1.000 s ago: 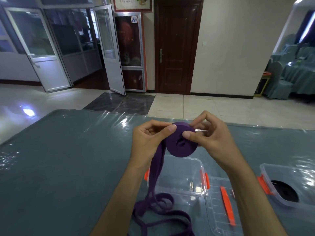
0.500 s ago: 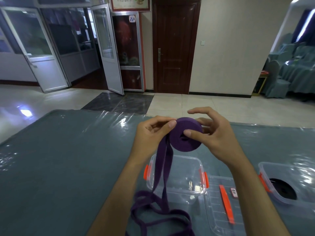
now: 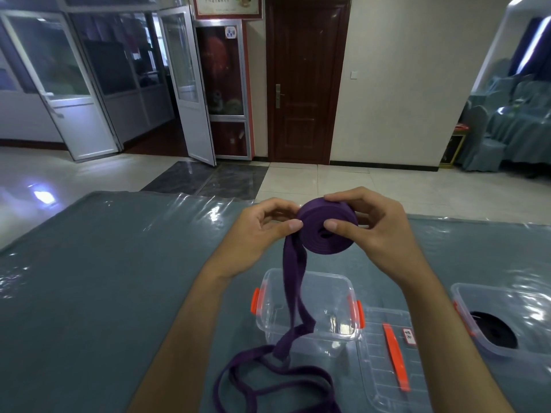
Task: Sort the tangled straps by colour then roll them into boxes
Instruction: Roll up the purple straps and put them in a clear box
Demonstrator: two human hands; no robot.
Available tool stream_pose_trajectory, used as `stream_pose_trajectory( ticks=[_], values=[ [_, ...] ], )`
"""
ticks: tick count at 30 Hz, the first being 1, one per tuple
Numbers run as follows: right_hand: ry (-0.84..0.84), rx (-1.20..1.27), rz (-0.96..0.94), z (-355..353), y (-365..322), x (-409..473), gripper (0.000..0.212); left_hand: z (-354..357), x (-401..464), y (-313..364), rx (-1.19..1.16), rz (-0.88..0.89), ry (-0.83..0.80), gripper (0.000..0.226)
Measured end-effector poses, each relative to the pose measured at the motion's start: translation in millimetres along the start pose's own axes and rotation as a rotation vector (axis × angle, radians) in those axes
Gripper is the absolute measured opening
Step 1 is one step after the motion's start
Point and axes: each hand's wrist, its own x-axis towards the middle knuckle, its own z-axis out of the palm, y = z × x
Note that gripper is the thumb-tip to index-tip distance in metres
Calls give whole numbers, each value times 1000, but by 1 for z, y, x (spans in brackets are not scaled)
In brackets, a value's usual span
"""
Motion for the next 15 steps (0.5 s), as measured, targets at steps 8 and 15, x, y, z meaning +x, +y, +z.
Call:
stream_pose_trajectory(
  ticks=[8, 15],
  values=[
    [-12, -11, 25, -1, 7, -1, 38, -1, 3, -2, 89, -21, -75, 26],
    [27, 132, 68, 5, 20, -9, 33, 3, 5, -4, 39, 35, 3, 32]
  ],
)
